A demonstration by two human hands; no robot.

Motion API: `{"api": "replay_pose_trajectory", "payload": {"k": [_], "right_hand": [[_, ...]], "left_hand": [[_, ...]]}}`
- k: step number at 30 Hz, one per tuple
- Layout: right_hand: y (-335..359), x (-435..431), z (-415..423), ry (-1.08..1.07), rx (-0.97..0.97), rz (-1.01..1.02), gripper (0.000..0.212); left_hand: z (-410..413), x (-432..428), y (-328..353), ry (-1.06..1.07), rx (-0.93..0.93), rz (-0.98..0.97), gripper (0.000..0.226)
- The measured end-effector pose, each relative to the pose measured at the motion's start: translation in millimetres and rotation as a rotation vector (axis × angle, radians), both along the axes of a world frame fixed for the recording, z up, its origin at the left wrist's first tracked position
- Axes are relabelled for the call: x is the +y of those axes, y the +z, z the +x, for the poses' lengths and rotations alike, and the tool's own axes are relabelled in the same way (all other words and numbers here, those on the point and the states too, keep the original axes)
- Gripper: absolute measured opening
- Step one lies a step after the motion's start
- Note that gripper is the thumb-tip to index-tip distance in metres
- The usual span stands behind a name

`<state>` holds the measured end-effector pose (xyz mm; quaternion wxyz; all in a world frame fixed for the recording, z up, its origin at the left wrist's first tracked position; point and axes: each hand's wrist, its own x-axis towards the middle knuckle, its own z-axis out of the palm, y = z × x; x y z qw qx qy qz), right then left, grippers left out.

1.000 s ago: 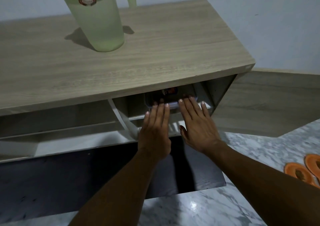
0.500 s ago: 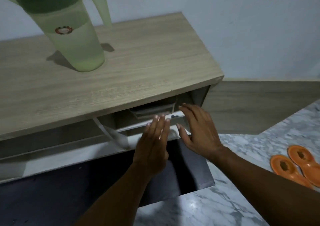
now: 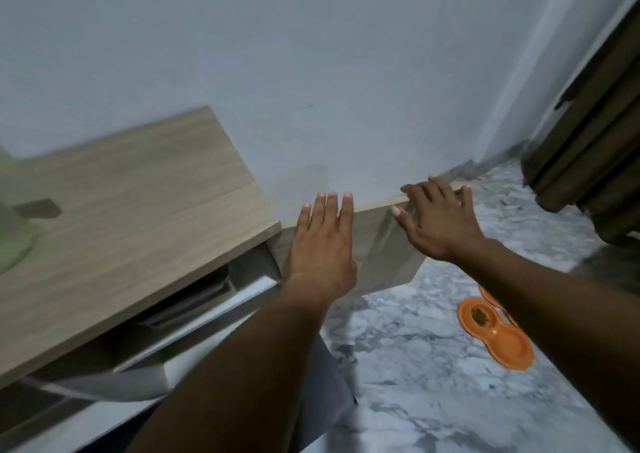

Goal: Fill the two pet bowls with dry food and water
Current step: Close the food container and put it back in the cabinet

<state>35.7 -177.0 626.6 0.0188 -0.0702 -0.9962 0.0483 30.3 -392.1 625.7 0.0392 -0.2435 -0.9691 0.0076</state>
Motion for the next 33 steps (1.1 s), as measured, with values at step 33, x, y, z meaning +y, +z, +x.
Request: {"api": "replay_pose_trajectory", "payload": {"k": [33], "right_hand": [[13.9, -104.8, 184.5, 0.182, -0.239, -0.486, 0.042]], "left_hand": [[77.8, -52.0, 34.8, -0.137, -0.318, -0.073, 0.068]]}}
